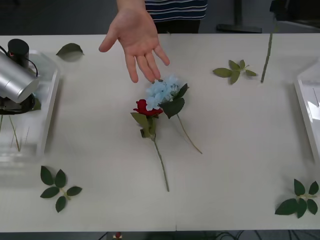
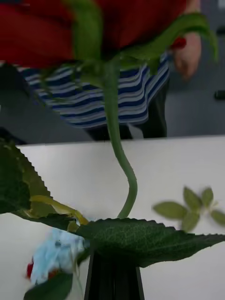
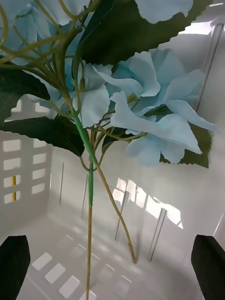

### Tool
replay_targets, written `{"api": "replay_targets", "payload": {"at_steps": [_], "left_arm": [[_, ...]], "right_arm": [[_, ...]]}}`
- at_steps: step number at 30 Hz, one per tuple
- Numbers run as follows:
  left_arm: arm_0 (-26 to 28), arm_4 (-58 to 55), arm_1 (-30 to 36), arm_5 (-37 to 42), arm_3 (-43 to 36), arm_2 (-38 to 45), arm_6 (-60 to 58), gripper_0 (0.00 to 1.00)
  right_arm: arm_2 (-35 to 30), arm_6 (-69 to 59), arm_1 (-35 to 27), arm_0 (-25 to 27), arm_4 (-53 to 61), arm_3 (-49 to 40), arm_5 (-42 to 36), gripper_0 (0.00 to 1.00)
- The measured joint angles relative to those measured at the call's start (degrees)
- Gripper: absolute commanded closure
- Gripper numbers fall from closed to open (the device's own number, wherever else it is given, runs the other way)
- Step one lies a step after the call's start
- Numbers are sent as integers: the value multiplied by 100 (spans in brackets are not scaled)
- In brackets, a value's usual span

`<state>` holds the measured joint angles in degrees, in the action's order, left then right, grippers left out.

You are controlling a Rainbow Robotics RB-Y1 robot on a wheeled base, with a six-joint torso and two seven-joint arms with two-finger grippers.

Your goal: Place the red flowers into the right box and the blue flowers into the left box. If a person shows an open palm, hand one flower to the person first, then continue sorting.

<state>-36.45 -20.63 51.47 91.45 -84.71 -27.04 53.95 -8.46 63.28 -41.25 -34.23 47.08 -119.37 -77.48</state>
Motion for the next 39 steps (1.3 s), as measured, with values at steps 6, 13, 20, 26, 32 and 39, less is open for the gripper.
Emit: {"api": "replay_targets", "payload": {"at_steps": [6,13,20,26,32,39], "left_arm": [[0,3,0,1,-1,0,0,0],[0,4,0,2,0,0,0,0],[0,4,0,2,0,1,0,0],[0,4,0,3,0,1,0,0],[0,5,0,5,0,1,0,0],[0,5,0,12,0,1,0,0]], "right_arm": [[575,37,13,-406,-837,831,1523,100],[669,37,528,-1233,-2020,1606,2659,100],[710,37,1347,-2189,-3314,2459,2663,100],[1142,36,1724,-2609,-4167,3000,2746,100],[1375,-92,1777,-2671,-4246,3119,2741,100],[1373,-92,1777,-2671,-4246,3119,2741,94]]}}
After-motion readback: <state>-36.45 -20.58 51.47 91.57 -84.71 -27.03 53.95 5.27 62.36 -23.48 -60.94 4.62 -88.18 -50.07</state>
